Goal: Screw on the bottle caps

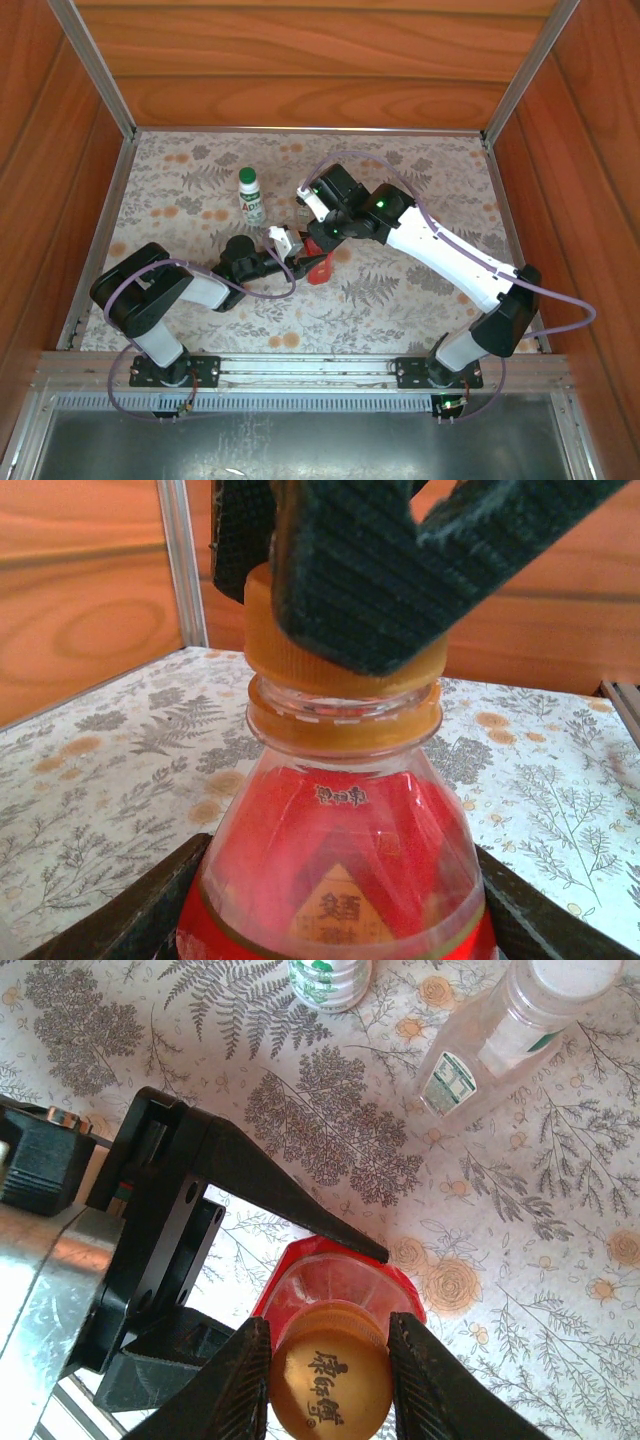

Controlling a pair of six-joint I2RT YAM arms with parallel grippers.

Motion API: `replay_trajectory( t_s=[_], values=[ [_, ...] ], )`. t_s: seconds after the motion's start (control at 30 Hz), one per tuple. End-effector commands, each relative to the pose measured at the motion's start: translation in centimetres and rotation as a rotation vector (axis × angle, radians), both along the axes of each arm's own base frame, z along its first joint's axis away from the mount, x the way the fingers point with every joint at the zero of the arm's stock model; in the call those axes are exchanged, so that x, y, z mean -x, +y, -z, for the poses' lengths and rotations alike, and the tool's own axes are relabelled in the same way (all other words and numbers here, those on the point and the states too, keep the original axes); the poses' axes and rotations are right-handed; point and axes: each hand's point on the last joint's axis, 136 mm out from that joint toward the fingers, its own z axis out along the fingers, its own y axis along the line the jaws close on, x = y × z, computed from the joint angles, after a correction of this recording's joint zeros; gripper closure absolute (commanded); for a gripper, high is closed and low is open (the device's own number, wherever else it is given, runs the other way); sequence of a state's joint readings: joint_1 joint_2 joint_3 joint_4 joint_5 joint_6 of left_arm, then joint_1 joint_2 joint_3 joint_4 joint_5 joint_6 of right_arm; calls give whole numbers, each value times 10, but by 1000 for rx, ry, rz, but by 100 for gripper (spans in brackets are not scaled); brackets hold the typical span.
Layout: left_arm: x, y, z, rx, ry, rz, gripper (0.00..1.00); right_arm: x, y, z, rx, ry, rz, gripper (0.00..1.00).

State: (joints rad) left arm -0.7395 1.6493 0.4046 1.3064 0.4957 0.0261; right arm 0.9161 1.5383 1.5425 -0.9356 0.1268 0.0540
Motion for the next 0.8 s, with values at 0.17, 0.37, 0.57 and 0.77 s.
replay_trajectory(
  t_s=[0.17,0.37,0.57,0.77],
  values=[
    [4,4,22,-52,52,14,42,3,-1,-5,-19,2,8,72],
    [5,3,22,-52,52,21,42,8,-1,0,-43,64,-48,73],
    [6,3,21,-50,51,22,42,7,-3,11,-23,102,-47,73],
    [5,2,19,-46,48,23,42,7,-10,24,15,157,14,74]
  ],
)
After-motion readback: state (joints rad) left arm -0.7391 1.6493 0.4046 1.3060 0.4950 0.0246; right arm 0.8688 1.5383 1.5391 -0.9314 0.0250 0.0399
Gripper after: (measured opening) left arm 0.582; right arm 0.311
